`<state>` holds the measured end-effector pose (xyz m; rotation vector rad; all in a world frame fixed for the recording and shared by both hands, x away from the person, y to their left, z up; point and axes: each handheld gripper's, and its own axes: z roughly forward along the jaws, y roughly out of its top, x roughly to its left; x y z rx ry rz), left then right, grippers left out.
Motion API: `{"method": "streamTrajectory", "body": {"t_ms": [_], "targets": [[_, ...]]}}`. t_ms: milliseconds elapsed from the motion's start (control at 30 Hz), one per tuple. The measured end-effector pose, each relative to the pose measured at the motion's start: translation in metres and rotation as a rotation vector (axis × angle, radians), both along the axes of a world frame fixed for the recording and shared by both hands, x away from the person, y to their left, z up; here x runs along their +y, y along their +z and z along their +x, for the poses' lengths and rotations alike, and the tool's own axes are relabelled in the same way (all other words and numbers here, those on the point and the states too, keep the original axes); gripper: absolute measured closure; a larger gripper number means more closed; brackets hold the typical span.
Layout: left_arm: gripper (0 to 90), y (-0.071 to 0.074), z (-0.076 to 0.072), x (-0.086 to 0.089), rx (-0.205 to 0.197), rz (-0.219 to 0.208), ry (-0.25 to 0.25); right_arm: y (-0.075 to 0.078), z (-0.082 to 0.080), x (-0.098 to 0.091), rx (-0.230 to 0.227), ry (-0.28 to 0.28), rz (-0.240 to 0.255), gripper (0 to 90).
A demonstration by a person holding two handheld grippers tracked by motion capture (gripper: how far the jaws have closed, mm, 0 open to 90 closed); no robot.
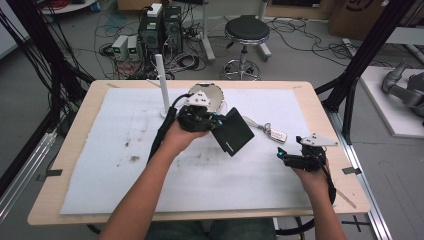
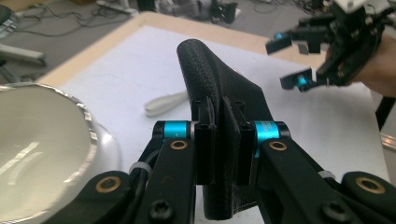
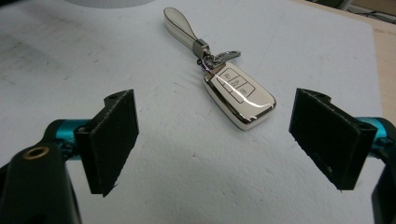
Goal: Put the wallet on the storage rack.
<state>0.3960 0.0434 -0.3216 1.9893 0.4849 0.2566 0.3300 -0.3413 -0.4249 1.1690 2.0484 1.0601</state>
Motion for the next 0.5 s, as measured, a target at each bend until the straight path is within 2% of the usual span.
{"method": "streamTrajectory", "body": {"t_ms": [333, 367, 500], "targets": [[83.0, 0.04, 0.014, 0.03, -0.077, -0.012, 0.094, 0.0, 0.001, 0.002, -0.001, 0.005, -0.001, 15.9], [83.0, 0.044, 0.015, 0.033, -0.089, 0.001, 0.104, 0.0, 0.001, 0.002, 0.0, 0.003, -0.002, 15.8], [82.9, 0.053, 0.022, 0.042, -0.107, 0.007, 0.152, -0.001, 0.001, 0.002, 0.002, 0.008, -0.004, 15.8]]}}
